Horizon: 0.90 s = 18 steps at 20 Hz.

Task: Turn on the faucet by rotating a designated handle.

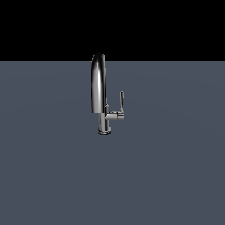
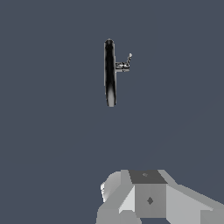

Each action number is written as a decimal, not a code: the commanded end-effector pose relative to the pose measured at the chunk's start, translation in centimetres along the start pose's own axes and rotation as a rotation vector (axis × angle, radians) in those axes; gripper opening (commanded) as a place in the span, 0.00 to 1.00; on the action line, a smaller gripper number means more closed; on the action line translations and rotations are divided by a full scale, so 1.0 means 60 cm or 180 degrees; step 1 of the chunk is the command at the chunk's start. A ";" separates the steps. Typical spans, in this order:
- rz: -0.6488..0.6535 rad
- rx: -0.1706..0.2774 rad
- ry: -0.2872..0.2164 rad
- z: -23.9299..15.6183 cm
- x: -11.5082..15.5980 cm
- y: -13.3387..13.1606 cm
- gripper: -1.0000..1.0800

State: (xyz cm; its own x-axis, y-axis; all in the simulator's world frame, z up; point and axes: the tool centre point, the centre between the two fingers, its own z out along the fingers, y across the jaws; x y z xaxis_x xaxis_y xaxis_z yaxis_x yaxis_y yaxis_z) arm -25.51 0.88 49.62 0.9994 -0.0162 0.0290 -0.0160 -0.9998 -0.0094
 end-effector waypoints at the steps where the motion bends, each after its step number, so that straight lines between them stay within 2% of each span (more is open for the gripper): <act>1: 0.0000 0.0000 0.0000 0.000 0.000 0.000 0.00; 10: 0.0086 0.0081 -0.0087 0.004 0.018 0.000 0.00; 18: 0.0315 0.0295 -0.0317 0.016 0.066 0.000 0.00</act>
State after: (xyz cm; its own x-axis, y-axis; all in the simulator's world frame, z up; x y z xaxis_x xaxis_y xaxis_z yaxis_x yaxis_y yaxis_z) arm -22.21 0.85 48.96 0.9939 -0.0943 -0.0577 -0.0990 -0.9914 -0.0858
